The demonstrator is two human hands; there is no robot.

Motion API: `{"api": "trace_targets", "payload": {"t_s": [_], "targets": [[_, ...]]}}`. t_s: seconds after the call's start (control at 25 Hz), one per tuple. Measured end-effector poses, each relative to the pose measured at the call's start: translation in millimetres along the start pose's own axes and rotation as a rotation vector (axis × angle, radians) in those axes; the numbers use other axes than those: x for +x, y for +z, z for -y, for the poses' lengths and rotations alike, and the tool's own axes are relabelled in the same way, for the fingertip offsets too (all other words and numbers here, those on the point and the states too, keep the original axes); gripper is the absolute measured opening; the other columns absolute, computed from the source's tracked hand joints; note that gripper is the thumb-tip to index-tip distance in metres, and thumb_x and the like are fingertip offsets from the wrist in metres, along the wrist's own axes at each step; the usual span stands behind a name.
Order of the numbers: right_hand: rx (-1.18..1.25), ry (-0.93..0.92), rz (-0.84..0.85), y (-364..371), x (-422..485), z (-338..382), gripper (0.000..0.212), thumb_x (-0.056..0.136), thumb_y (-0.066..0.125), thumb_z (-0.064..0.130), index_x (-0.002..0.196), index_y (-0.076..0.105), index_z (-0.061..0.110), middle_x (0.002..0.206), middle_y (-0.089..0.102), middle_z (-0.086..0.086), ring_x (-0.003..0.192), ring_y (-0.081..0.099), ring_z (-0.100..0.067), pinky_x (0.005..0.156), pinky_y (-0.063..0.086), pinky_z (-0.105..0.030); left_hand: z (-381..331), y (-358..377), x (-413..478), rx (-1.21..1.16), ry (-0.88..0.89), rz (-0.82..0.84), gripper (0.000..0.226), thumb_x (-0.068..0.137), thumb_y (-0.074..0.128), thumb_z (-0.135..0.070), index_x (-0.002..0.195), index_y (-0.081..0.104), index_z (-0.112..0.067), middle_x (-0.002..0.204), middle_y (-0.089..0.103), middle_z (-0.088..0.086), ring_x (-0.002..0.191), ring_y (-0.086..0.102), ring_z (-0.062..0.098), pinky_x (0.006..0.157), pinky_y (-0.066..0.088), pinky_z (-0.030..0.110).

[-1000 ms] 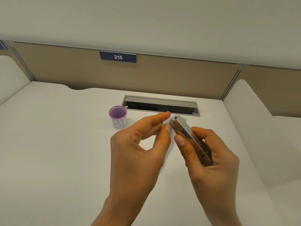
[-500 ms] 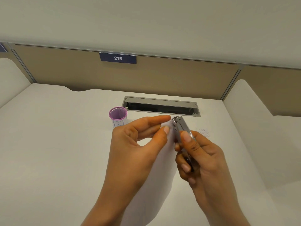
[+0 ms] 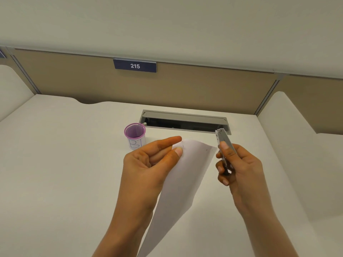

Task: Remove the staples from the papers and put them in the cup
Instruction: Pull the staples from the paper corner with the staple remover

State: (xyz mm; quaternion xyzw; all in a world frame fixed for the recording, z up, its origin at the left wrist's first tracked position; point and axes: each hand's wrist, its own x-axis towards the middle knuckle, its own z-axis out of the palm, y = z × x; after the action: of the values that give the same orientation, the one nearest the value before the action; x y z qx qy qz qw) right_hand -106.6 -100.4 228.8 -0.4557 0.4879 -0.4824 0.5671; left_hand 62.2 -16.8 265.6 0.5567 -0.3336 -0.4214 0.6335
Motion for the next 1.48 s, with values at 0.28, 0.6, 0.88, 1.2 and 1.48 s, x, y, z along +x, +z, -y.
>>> {"api": "trace_targets", "payload": {"t_s": [0.28,0.6,0.88,1.2,1.48], "targets": [[-0.156,0.050,-0.118,-5,66,-72,0.021,0.089,0.066,0.032,0.100,0.069,0.015,0.076,0.064,-0.005,0.055,0.058,-0.014,0.045,0.048,-0.023,10,0,22,-0.019,-0.039,-0.033,0.030,0.065,0.073,-0.036,0.095,0.075,-0.041,0.088,0.077,-0.017,0.079,0.074,0.005,0.056,0.053,0.011],[-0.572,0.017,-0.196,-10,133,-154,0.013,0.088,0.066,0.032,0.092,0.065,0.020,0.077,0.067,0.003,0.068,0.065,-0.021,0.057,0.054,-0.030,25,2,50,-0.044,-0.107,-0.060,0.026,0.074,0.076,-0.022,0.097,0.077,-0.034,0.092,0.078,-0.011,0.083,0.075,0.007,0.059,0.053,0.010],[-1.032,-0.006,-0.207,-15,180,-194,0.012,0.090,0.059,0.028,0.093,0.064,0.017,0.083,0.063,-0.003,0.082,0.055,-0.028,0.063,0.044,-0.033,29,5,66,-0.041,-0.123,-0.067,0.030,0.070,0.075,-0.026,0.096,0.074,-0.042,0.094,0.078,-0.013,0.085,0.074,0.006,0.061,0.053,0.011],[-1.310,-0.057,-0.153,-16,207,-201,0.023,0.093,0.054,0.022,0.111,0.064,0.012,0.096,0.060,-0.012,0.094,0.050,-0.031,0.074,0.049,-0.041,33,8,72,-0.032,-0.125,-0.040,0.033,0.063,0.075,-0.034,0.095,0.074,-0.042,0.092,0.078,-0.013,0.085,0.074,0.007,0.063,0.055,0.013],[-1.334,-0.087,-0.153,-17,216,-206,0.024,0.093,0.055,0.023,0.111,0.064,0.011,0.096,0.061,-0.012,0.094,0.052,-0.032,0.074,0.049,-0.042,33,9,71,-0.024,-0.136,-0.048,0.036,0.063,0.075,-0.035,0.098,0.074,-0.042,0.095,0.078,-0.012,0.087,0.074,0.008,0.065,0.056,0.014]]}}
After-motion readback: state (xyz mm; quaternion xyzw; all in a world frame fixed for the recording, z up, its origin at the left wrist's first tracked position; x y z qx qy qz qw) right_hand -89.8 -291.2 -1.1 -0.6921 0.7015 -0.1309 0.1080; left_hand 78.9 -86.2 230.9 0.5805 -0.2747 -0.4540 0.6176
